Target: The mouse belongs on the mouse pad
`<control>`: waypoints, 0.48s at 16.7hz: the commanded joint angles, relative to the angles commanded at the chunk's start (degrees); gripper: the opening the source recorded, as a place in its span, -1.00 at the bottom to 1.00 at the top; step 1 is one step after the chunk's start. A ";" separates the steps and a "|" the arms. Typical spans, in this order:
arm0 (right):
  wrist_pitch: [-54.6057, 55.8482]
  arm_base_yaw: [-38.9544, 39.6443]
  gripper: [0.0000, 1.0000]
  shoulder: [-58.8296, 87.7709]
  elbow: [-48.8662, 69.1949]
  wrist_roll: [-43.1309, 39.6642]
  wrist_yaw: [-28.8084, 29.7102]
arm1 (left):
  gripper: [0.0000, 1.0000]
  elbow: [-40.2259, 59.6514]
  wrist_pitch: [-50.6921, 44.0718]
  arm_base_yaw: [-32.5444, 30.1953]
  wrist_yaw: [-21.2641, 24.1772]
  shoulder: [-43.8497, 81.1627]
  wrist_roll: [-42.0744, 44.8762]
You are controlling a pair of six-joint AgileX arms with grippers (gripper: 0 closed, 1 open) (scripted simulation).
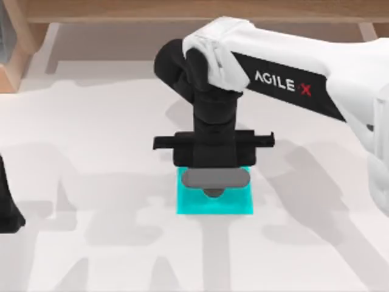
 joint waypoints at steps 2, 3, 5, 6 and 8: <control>0.00 0.00 0.51 0.00 0.00 0.00 0.00 | 1.00 0.00 0.00 0.00 0.00 0.00 0.00; 0.00 0.00 0.66 0.00 0.00 0.00 0.00 | 1.00 0.00 0.00 0.00 0.00 0.00 0.00; 0.00 0.00 0.96 0.00 0.00 0.00 0.00 | 1.00 0.00 0.00 0.00 0.00 0.00 0.00; 0.00 0.00 1.00 0.00 0.00 0.00 0.00 | 1.00 0.00 0.00 0.00 0.00 0.00 0.00; 0.00 0.00 1.00 0.00 0.00 0.00 0.00 | 1.00 0.00 0.00 0.00 0.00 0.00 0.00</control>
